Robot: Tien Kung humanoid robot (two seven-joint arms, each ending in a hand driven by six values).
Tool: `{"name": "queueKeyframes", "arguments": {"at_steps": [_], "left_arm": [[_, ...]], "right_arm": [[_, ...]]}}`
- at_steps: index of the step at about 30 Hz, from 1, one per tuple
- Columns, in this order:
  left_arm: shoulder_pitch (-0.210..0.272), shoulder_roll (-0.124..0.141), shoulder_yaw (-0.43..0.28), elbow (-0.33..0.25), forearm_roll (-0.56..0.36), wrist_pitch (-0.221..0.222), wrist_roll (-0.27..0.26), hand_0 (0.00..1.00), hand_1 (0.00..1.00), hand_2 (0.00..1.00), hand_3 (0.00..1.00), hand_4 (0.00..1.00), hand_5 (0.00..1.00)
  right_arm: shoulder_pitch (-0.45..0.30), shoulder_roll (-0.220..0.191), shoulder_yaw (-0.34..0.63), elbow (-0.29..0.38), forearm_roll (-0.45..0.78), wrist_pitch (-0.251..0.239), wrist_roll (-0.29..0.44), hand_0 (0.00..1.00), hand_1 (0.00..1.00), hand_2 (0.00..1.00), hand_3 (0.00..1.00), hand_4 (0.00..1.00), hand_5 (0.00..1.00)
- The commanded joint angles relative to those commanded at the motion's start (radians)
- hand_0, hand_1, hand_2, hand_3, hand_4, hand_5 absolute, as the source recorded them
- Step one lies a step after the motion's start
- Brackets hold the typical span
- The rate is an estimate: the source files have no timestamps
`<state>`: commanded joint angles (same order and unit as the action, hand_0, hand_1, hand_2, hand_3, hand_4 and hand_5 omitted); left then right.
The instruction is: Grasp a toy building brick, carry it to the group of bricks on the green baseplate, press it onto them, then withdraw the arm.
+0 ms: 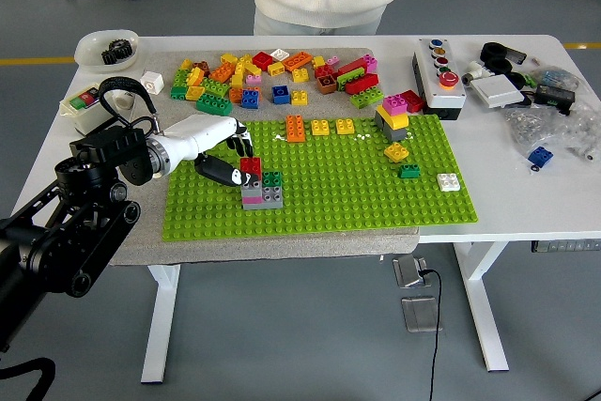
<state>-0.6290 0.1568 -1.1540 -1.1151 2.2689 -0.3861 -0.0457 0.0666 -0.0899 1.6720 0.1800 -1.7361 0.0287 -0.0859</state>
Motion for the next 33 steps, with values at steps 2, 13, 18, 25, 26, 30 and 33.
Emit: {"name": "queueKeyframes", "arguments": {"at_steps": [2, 13, 18, 25, 26, 30, 33], "left_arm": [[-0.001, -0.001, 0.0, 0.002, 0.0, 0.001, 0.0, 0.749, 0.673, 0.613, 0.588, 0.851, 0.434], [-0.003, -0.003, -0.001, 0.01, 0.0, 0.004, 0.002, 0.751, 0.673, 0.612, 0.588, 0.853, 0.438], [-0.005, -0.004, -0.001, 0.011, 0.0, 0.006, 0.002, 0.749, 0.672, 0.612, 0.587, 0.853, 0.437], [-0.007, -0.004, -0.004, 0.011, 0.0, 0.008, 0.002, 0.749, 0.672, 0.61, 0.584, 0.853, 0.44], [-0.007, -0.004, -0.003, 0.012, 0.0, 0.008, 0.002, 0.749, 0.672, 0.61, 0.584, 0.853, 0.44], [-0.008, -0.005, -0.003, 0.011, 0.0, 0.006, 0.002, 0.749, 0.672, 0.61, 0.585, 0.852, 0.442], [-0.006, -0.004, -0.003, 0.009, 0.0, 0.002, 0.001, 0.749, 0.672, 0.61, 0.585, 0.852, 0.442]], "right_arm": [[0.0, 0.0, 0.0, 0.0, 0.0, 0.0, 0.0, 0.745, 0.64, 0.681, 0.632, 0.849, 0.562], [-0.001, 0.001, -0.002, 0.0, -0.001, 0.003, 0.0, 0.745, 0.639, 0.681, 0.63, 0.85, 0.564], [-0.001, 0.0, -0.003, 0.0, -0.001, 0.003, 0.001, 0.744, 0.638, 0.681, 0.63, 0.851, 0.564], [-0.001, 0.001, -0.004, 0.0, -0.001, 0.003, 0.001, 0.745, 0.639, 0.681, 0.63, 0.85, 0.565], [-0.001, 0.001, -0.004, 0.0, 0.0, 0.003, 0.001, 0.745, 0.639, 0.681, 0.63, 0.85, 0.565], [-0.002, 0.001, -0.005, 0.0, -0.001, 0.003, 0.001, 0.744, 0.638, 0.681, 0.627, 0.85, 0.565], [-0.002, 0.001, -0.004, 0.0, -0.002, 0.003, 0.0, 0.744, 0.638, 0.681, 0.627, 0.85, 0.565]]}}
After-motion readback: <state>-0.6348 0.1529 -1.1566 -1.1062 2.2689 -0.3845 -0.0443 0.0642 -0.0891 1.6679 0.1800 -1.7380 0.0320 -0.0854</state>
